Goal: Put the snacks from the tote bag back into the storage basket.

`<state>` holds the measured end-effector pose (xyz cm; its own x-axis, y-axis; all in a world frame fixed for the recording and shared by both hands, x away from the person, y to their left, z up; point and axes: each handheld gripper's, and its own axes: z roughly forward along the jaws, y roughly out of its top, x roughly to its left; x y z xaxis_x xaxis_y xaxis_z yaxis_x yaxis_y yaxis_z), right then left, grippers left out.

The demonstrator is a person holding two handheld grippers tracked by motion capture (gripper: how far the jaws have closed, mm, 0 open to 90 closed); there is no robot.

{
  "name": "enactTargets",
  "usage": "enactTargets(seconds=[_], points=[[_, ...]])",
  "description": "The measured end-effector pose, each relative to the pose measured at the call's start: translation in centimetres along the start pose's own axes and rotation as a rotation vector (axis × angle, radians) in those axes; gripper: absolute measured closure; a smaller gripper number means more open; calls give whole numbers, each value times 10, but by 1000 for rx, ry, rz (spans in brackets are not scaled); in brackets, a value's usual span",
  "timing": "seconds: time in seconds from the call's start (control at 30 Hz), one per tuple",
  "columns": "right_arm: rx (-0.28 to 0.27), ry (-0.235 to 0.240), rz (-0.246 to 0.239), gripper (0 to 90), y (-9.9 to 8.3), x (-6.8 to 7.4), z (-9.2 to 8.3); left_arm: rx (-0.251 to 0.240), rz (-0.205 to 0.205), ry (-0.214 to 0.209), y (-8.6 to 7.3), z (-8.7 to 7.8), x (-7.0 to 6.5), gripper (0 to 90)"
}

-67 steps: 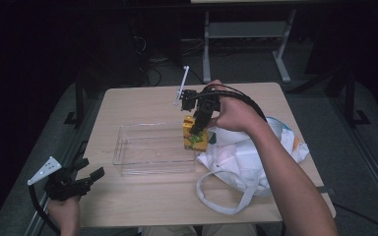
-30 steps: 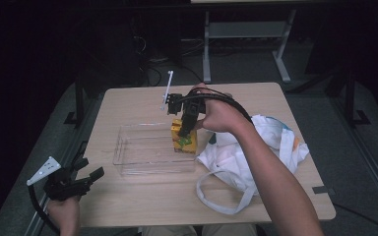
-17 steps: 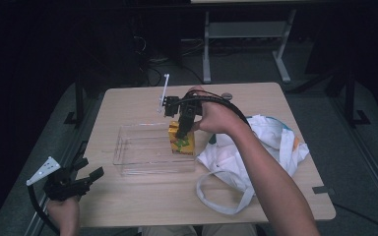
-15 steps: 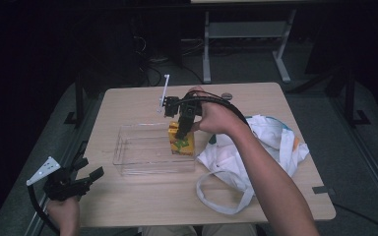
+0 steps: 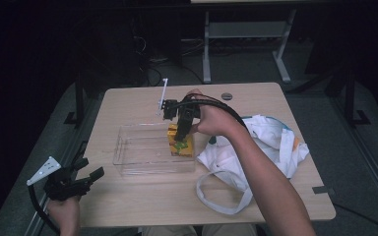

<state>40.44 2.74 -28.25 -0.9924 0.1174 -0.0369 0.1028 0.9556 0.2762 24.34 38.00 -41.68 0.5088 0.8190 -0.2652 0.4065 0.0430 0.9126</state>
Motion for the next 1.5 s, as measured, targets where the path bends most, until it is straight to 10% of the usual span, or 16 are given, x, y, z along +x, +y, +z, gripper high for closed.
enactTargets(seconds=[1.5], points=[[-2, 27, 9, 520, -9, -2, 35, 7, 0, 1, 0, 0, 0, 125]])
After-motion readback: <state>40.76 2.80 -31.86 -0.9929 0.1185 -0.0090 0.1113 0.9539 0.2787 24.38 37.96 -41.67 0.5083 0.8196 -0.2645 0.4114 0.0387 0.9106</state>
